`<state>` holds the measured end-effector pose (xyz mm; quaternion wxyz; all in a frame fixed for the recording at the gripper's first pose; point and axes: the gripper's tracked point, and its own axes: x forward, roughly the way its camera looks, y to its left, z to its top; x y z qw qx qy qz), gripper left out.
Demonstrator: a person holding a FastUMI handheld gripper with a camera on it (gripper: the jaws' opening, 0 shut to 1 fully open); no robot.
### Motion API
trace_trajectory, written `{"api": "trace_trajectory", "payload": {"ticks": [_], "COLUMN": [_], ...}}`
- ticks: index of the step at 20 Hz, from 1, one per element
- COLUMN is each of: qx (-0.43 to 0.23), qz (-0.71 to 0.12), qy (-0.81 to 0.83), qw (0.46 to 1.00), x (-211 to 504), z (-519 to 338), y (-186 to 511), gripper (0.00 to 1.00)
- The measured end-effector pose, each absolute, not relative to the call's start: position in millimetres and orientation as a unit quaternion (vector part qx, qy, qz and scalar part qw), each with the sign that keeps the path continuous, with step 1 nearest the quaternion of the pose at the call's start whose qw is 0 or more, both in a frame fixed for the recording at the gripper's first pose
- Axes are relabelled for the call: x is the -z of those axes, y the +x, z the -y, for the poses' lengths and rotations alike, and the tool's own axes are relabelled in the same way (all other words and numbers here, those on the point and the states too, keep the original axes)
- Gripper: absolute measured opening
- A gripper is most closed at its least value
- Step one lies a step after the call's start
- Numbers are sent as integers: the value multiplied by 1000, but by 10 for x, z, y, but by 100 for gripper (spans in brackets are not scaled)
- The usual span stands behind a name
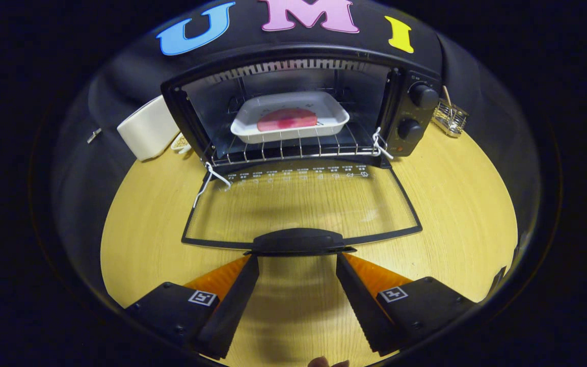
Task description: Open the toaster oven, put the food inside, and close the toaster oven door.
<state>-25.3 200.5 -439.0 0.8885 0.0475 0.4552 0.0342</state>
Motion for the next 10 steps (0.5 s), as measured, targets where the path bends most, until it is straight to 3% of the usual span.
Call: {"api": "trace_trajectory", "payload": {"ticks": [10], "qx": [-47], "qz": [-441], "qy": [42], "qw": [895], "x": [4154], "z": [-2004], "y": [-248], "gripper": [99]}}
